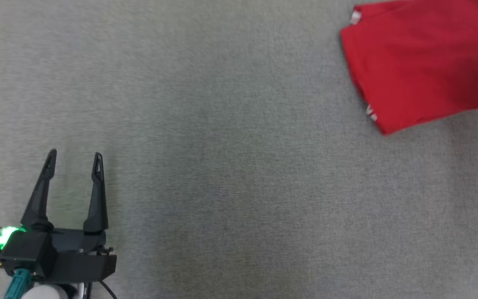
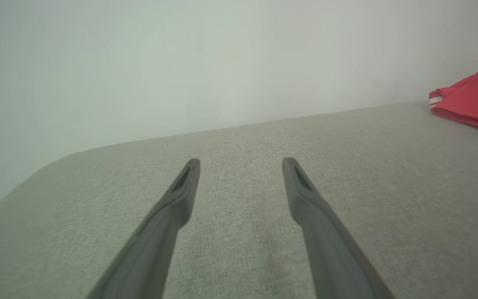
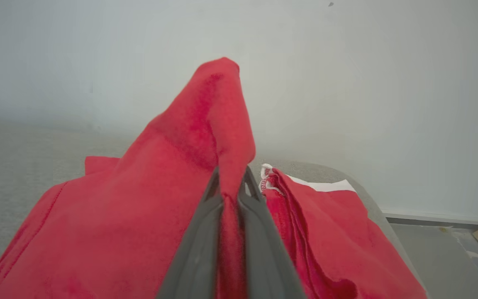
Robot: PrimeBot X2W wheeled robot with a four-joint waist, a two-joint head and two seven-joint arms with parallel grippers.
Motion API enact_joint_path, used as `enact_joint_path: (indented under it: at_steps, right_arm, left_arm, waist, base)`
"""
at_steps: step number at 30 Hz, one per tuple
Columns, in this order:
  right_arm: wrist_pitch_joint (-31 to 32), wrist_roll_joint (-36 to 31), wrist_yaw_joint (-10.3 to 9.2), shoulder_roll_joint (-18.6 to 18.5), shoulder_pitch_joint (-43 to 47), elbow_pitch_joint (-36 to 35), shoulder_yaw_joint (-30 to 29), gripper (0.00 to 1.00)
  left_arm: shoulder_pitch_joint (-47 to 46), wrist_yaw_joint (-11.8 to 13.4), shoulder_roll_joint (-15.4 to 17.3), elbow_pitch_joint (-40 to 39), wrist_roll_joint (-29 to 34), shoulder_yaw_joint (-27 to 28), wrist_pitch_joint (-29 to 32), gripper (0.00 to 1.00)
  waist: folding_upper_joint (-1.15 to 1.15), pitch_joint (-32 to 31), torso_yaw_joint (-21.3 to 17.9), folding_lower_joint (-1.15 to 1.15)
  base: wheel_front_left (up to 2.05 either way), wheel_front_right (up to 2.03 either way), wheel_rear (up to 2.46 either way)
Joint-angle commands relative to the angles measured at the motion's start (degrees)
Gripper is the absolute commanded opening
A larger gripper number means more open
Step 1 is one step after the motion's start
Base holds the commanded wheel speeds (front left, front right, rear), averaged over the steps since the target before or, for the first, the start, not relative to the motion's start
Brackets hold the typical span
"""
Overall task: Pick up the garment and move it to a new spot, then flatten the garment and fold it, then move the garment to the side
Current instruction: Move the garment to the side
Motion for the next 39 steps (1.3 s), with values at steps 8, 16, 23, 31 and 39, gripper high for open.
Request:
enact_joint_path:
  at_steps: [8,16,23,31,39]
  right_arm:
    - [2.2,-0.5,-0.16,-5.8,-6.9,1.0,1.3,0.00]
    - [4.2,0.1,-0.17,-9.1,-13.1,4.0,1.1,0.00]
    - [4.5,-1.4,-0.17,-11.2,-17.1,7.7,2.1,0.00]
    - [1.5,-2.3,-0.17,-10.3,-19.1,10.5,3.2,1.00]
    - [-1.4,-2.6,-0.17,-9.2,-20.2,12.4,3.8,1.00]
  left_arm:
    - [-1.4,-0.3,3.0,-4.4,0.9,-1.1,-0.2,1.00]
    - [-1.5,-0.3,4.8,-7.9,1.4,-1.9,0.4,1.00]
    - [-2.0,-0.2,5.4,-10.1,1.4,-2.6,1.4,1.00]
    - [-1.6,0.4,6.0,-10.0,0.8,-2.4,1.5,1.00]
    - [-1.7,0.9,5.7,-8.6,0.1,-2.5,1.1,1.00]
  waist:
    - [-0.01,7.8,-7.3,-0.02]
    - [-0.01,9.5,-9.8,-0.02]
    - [-0.01,11.0,-10.4,-0.02]
    - [-0.01,12.1,-10.6,-0.02]
    - [-0.01,10.4,-10.0,-0.02]
  base:
    - [0.00,0.00,0.00]
    - [0.00,0.00,0.00]
    - [0.00,0.00,0.00]
    - [0.00,0.00,0.00]
    - [0.00,0.00,0.00]
